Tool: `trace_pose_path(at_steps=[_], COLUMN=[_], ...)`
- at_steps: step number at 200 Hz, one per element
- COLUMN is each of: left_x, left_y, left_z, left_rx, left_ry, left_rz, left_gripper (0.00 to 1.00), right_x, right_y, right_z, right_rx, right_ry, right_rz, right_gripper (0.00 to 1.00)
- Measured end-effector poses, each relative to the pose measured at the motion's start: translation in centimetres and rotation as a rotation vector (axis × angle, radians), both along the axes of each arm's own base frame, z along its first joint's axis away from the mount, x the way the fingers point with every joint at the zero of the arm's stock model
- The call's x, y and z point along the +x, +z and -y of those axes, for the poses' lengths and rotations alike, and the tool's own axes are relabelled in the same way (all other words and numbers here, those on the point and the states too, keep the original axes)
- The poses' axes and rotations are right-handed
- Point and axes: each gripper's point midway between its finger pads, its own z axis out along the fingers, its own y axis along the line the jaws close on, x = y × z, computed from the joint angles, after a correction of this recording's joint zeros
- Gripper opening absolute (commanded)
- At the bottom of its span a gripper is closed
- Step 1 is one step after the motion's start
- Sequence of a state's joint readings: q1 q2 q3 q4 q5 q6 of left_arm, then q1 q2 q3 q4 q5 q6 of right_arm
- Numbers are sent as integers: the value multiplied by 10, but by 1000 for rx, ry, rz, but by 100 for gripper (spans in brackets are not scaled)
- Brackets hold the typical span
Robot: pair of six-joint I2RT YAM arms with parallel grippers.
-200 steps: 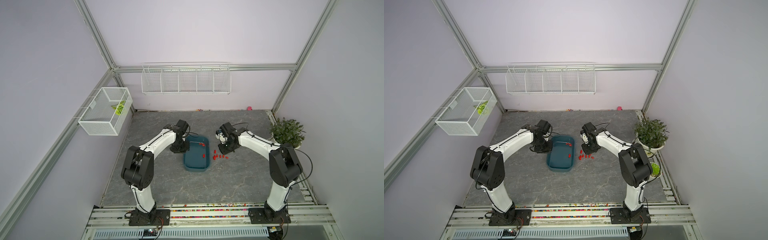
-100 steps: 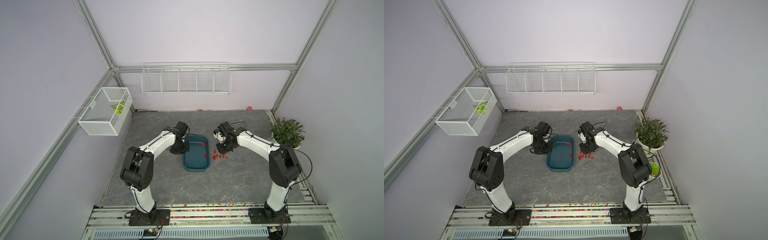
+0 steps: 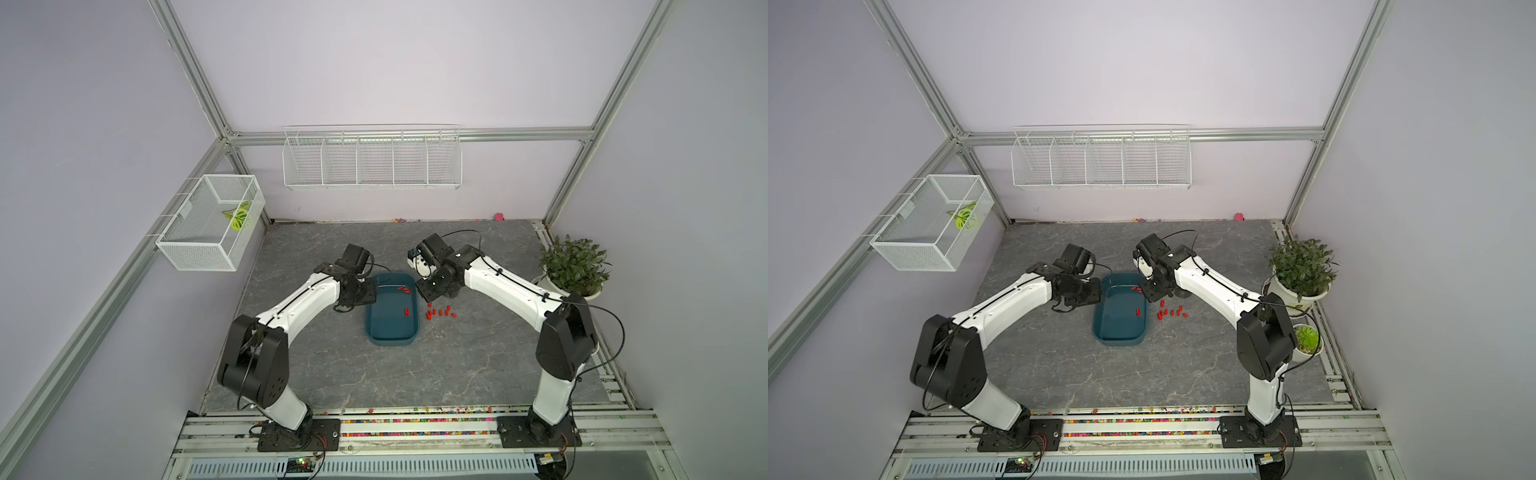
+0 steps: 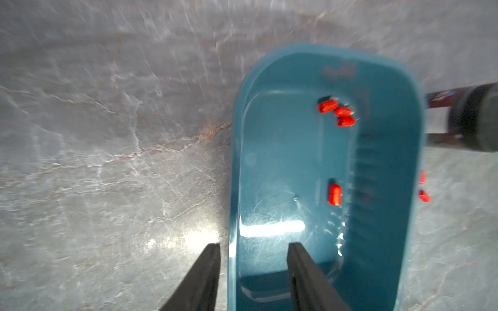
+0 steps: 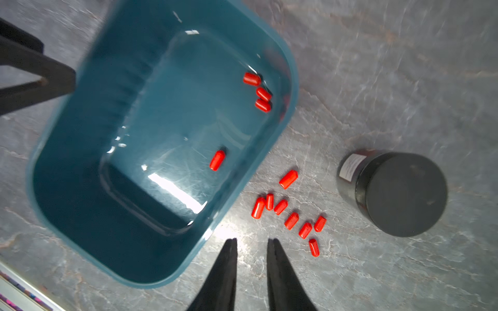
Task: Take the screw protection sleeves out of the storage box
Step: Adjust the storage box at the center of the board, then pick up the screw protection sleeve from the storage box.
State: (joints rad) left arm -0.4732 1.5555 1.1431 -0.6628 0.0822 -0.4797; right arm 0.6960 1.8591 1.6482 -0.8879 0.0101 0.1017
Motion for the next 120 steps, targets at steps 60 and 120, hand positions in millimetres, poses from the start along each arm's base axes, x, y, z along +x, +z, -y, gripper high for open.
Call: trace_pose_path(at_steps=[60, 120], left_x=[-21, -23], left_y=[12, 47], left_z=[-27, -41], left_rx=[-145, -289], left_ry=[148, 229], left_rz=[267, 499], left_gripper=[44, 42], right_x=[-10, -17], right_y=[5, -21], right_z=[-36, -68], right_rx=[-42, -79], right_ry=[1, -36], right_rz=[-6, -53], right_gripper=[32, 32])
